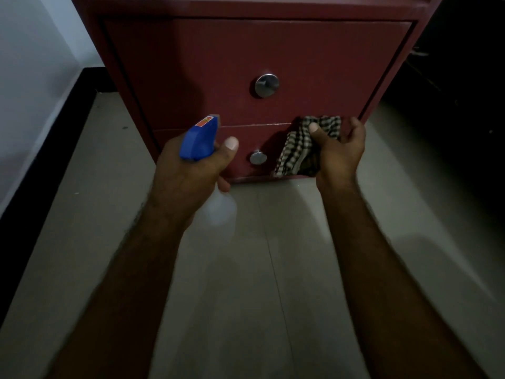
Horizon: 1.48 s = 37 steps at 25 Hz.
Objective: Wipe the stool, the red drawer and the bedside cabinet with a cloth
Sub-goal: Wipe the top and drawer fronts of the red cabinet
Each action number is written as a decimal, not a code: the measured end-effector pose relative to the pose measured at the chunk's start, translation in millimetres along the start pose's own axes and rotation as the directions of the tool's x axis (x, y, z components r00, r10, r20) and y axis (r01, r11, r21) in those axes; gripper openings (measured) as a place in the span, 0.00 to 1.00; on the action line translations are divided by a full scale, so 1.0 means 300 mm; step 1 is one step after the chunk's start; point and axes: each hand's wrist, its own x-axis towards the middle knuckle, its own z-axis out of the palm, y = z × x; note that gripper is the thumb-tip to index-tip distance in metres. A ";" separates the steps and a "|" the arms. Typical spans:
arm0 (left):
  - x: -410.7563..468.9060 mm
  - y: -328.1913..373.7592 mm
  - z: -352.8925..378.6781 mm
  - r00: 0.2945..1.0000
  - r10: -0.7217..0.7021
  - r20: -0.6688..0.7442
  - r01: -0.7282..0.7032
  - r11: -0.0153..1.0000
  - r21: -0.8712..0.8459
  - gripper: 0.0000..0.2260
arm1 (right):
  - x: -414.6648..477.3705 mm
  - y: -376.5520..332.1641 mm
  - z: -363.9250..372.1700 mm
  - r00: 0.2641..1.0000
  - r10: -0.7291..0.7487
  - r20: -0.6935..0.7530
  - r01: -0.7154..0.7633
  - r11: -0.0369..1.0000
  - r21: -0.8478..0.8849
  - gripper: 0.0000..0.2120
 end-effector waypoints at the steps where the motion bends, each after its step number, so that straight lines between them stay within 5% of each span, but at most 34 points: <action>1: -0.001 -0.023 0.005 1.000 -0.025 0.009 0.025 1.000 0.001 0.13 | -0.013 0.035 -0.012 0.998 0.063 0.006 -0.063 0.998 0.030 0.37; 5: -0.015 -0.096 0.038 0.993 -0.088 0.073 0.088 0.996 0.005 0.12 | -0.041 0.120 -0.020 0.980 0.194 0.030 -0.196 0.980 0.046 0.24; 10: -0.023 -0.182 0.081 0.975 -0.168 0.148 0.165 0.986 0.036 0.13 | -0.043 0.186 -0.020 0.968 0.247 0.037 -0.248 0.969 0.016 0.23; 19: -0.027 -0.265 0.144 0.957 -0.237 0.167 0.237 0.971 0.017 0.12 | -0.057 0.279 -0.040 0.981 0.181 0.070 -0.162 0.962 -0.222 0.41; 23: -0.023 -0.271 0.152 0.946 -0.289 0.149 0.280 0.957 0.075 0.14 | -0.077 0.308 -0.023 0.988 0.101 0.119 -0.064 0.957 -0.284 0.46; 29: -0.027 -0.260 0.145 0.955 -0.248 0.166 0.243 0.969 0.050 0.12 | -0.097 0.319 0.030 0.974 -0.107 0.202 0.175 0.918 -0.356 0.39; 37: -0.036 -0.242 0.111 0.961 -0.226 0.157 0.237 0.970 -0.053 0.10 | -0.112 0.327 0.146 0.725 -0.563 0.397 0.688 0.563 -0.458 0.38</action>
